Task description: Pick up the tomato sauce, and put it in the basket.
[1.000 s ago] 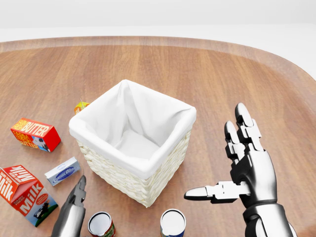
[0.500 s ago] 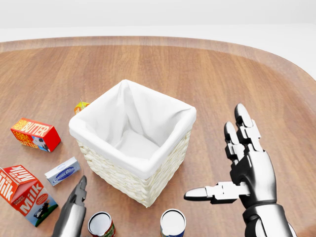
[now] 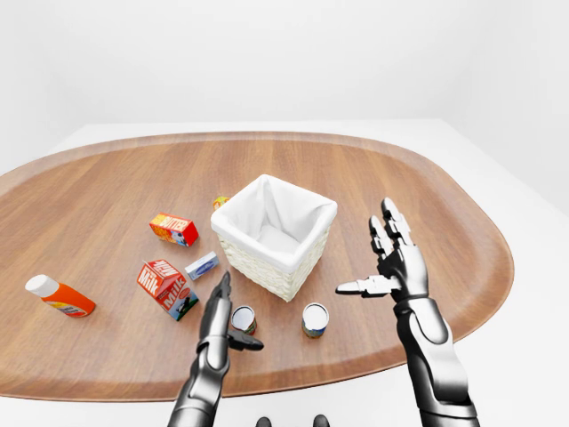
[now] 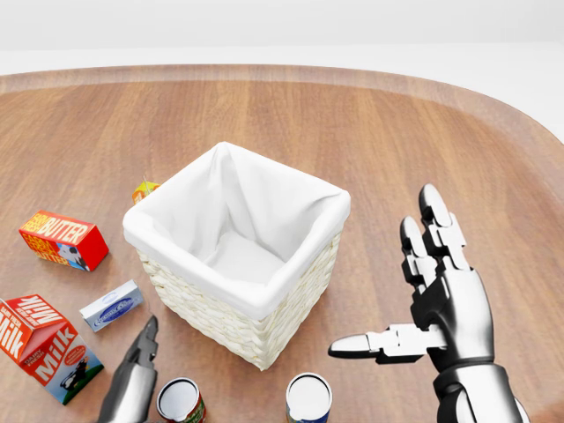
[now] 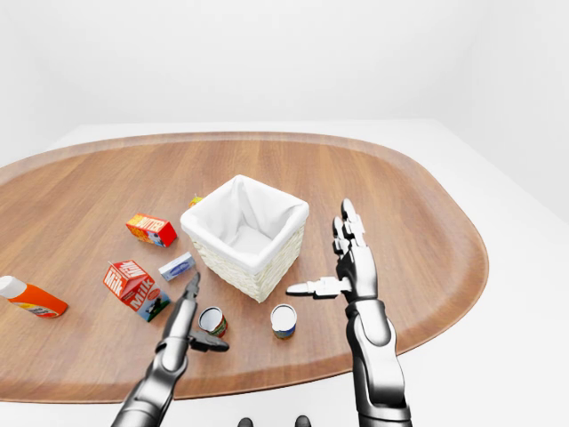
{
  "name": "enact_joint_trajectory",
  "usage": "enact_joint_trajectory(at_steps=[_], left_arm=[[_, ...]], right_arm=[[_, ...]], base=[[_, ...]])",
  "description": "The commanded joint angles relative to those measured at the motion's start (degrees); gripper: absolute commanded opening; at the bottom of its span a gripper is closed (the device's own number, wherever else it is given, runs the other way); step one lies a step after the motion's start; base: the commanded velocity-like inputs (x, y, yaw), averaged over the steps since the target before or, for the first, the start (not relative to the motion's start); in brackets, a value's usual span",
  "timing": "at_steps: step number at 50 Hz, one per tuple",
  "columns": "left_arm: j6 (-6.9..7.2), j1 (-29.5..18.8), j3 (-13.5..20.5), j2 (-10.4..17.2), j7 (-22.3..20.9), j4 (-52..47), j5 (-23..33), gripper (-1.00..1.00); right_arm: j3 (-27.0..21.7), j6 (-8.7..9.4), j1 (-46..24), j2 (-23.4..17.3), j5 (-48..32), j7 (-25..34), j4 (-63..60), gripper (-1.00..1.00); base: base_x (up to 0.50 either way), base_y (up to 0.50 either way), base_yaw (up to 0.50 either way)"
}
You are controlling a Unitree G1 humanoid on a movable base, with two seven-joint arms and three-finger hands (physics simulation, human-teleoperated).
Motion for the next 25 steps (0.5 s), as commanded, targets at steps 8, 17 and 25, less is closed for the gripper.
enact_joint_trajectory(at_steps=[8,17,25], left_arm=[[-1.28,-2.31,0.03,0.22,1.6,5.9,-0.37,0.98],[-1.28,-2.8,-0.07,0.22,2.03,7.53,-0.43,0.98],[-1.28,-2.66,-0.18,0.18,2.09,7.76,-0.42,-1.0]], right_arm=[[-0.03,0.0,-0.01,0.0,0.01,0.05,0.1,1.0],[-0.03,0.0,-0.03,0.01,0.02,0.01,0.06,1.0],[-0.08,0.0,-0.09,0.0,0.07,-0.02,0.15,1.0]], base=[[0.0,0.0,0.0],[0.0,0.0,0.0],[0.0,0.0,0.0]])
